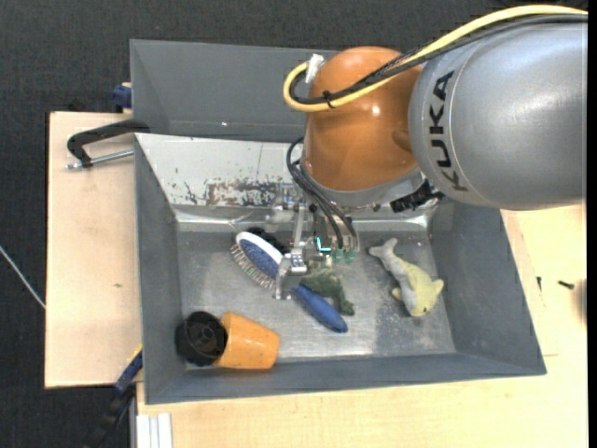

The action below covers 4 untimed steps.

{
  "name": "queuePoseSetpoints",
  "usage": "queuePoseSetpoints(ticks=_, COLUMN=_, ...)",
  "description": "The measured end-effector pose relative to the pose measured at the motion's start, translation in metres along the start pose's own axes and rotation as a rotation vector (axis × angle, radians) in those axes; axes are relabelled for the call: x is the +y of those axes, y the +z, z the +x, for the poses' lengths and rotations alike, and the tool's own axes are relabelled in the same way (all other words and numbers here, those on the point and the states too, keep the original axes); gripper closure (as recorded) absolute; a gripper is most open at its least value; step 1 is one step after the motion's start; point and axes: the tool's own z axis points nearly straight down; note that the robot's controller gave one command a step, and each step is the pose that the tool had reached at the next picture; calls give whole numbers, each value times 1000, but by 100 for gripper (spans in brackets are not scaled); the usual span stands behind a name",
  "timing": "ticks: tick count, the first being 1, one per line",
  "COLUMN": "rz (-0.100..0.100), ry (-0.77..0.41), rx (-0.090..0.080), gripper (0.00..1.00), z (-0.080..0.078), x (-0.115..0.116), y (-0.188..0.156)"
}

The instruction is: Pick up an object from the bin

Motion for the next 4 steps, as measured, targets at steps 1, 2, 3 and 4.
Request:
queuePoseSetpoints(ticks=1, rz=-2, ry=-226, rx=-16, gripper=0, z=-24, x=-29, y=94)
queuePoseSetpoints(ticks=2, rz=2, ry=-488, rx=-14, gripper=0, z=-32, x=-28, y=139)
queuePoseSetpoints(ticks=3, rz=-1, ry=-487, rx=-16, gripper=100, z=-32, x=-27, y=138)
queuePoseSetpoints(ticks=4, rz=2, ry=-497, rx=-23, gripper=100, z=-48, x=-36, y=-3)
